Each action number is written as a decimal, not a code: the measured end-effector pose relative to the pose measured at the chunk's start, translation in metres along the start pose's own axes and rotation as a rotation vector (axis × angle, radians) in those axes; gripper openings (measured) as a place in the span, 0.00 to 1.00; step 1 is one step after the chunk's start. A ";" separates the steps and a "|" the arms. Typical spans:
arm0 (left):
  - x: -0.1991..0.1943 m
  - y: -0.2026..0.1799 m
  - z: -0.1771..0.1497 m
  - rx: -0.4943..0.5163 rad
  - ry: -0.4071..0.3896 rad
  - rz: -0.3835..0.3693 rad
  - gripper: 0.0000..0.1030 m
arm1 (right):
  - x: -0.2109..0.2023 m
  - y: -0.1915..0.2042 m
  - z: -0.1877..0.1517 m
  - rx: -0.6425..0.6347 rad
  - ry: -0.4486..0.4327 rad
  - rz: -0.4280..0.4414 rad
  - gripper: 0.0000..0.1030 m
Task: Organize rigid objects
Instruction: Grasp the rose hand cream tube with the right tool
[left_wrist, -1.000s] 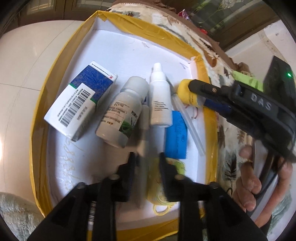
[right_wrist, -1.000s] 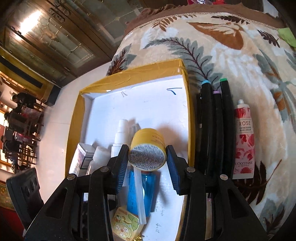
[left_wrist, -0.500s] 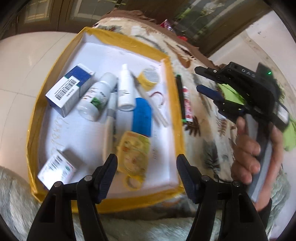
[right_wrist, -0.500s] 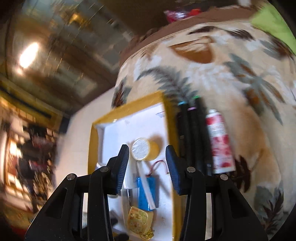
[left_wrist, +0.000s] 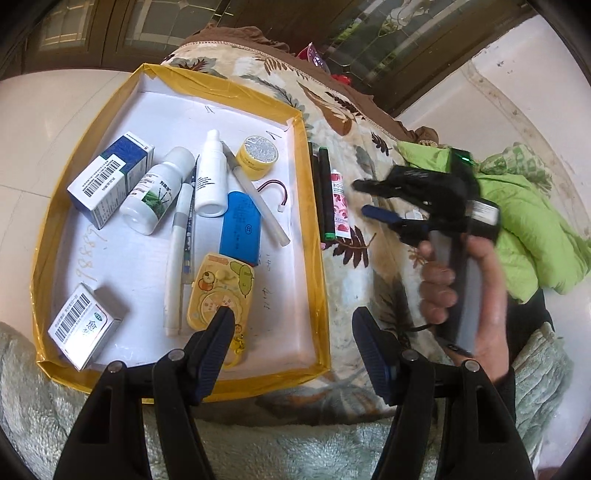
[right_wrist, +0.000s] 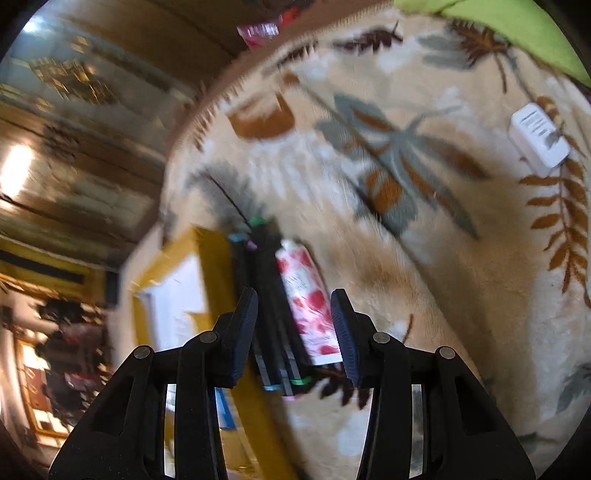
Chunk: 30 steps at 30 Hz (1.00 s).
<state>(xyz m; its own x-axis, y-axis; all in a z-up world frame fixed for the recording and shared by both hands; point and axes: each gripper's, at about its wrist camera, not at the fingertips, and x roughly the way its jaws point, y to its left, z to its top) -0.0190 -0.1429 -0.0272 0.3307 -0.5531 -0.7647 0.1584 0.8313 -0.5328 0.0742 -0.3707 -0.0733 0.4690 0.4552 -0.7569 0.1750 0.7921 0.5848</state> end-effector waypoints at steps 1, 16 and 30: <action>0.000 0.000 0.000 -0.002 0.000 -0.002 0.65 | 0.008 0.003 0.000 -0.022 0.020 -0.030 0.40; -0.017 -0.002 -0.006 -0.016 -0.016 -0.015 0.65 | 0.051 0.044 -0.005 -0.306 0.033 -0.366 0.41; 0.001 -0.011 -0.006 0.002 0.012 -0.014 0.65 | 0.014 -0.007 0.018 -0.102 0.034 -0.356 0.31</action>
<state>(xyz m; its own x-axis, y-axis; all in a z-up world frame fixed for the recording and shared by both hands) -0.0259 -0.1528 -0.0243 0.3172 -0.5652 -0.7615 0.1649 0.8237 -0.5426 0.0954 -0.3773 -0.0832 0.3648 0.1555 -0.9180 0.2337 0.9391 0.2519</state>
